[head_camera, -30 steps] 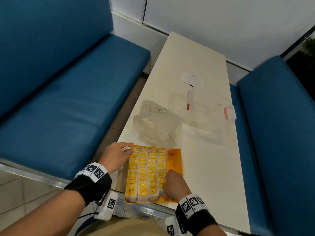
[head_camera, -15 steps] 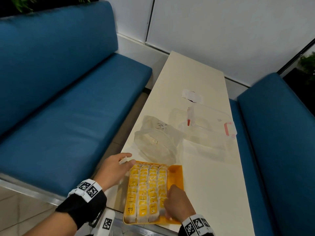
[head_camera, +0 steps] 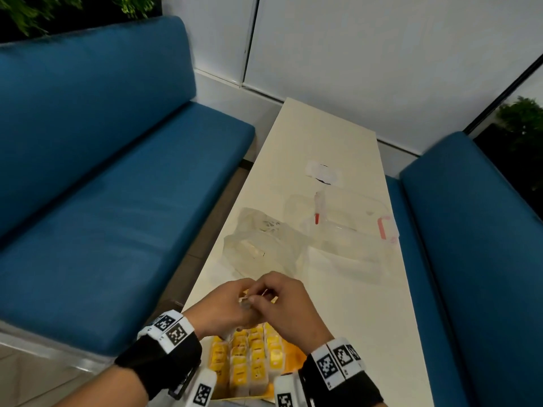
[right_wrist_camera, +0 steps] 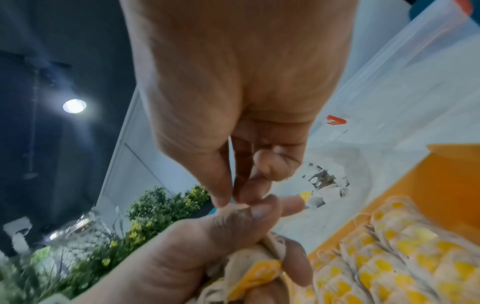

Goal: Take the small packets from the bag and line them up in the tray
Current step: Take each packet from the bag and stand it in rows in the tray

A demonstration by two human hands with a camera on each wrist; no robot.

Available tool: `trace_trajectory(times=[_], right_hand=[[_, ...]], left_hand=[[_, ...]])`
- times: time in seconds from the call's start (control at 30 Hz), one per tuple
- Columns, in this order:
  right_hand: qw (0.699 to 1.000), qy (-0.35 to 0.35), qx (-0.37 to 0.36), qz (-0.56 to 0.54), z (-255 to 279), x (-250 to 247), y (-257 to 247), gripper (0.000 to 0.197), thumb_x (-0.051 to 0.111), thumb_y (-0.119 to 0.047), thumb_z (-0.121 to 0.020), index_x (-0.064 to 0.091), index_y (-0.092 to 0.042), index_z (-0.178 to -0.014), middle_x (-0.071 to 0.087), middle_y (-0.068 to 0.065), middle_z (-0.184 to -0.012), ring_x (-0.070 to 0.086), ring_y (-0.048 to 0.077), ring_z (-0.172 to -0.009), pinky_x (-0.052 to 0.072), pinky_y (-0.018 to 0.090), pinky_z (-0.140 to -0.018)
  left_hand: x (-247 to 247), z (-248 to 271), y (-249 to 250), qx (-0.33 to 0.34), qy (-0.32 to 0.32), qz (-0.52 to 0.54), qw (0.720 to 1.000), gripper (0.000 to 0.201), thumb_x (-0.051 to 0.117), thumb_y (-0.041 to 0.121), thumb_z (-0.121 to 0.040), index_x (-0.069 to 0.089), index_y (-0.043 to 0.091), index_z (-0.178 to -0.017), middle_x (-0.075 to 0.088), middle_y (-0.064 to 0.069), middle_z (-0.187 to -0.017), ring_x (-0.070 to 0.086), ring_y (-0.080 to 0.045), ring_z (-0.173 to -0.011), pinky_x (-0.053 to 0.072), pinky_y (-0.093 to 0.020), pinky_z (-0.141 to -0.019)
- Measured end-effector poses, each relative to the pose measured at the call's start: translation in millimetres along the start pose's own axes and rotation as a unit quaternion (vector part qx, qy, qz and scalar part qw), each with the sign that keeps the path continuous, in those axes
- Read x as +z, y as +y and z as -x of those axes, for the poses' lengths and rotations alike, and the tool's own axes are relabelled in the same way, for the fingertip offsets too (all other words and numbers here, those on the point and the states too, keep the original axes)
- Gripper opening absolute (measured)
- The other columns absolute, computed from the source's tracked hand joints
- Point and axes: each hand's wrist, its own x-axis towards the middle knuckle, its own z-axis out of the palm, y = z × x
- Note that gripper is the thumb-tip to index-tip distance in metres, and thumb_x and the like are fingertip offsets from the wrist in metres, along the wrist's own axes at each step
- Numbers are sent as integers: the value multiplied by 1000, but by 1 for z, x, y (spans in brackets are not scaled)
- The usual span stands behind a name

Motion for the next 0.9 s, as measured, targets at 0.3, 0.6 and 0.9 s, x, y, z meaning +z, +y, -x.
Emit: trace_trajectory(times=[0.3, 0.6, 0.9], right_hand=[[1000, -20, 21, 3, -8, 4, 10, 8, 77, -18, -81, 71, -24, -80, 64, -8, -88, 59, 8, -78, 50, 18, -73], [990, 49, 53, -119, -21, -26, 15, 12, 73, -3, -82, 70, -15, -83, 69, 6, -76, 64, 17, -67, 54, 25, -64], [991, 56, 125, -11, -34, -39, 25, 24, 67, -5, -80, 65, -27, -92, 56, -2, -61, 62, 11, -56, 47, 23, -60]], left_hand=[[2, -5, -3, 30, -14, -13, 999, 44, 81, 36, -65, 69, 30, -108, 76, 6, -100, 73, -11, -91, 60, -34, -78], [-11, -10, -13, -22, -5, 23, 999, 58, 91, 42, -68, 66, 38, -120, 76, 2, -108, 74, -17, -97, 62, -47, -86], [-16, -17, -10, 13, 119, -37, 992, 31, 87, 45, -75, 73, 45, -103, 71, 22, -105, 65, -2, -102, 57, -30, -84]])
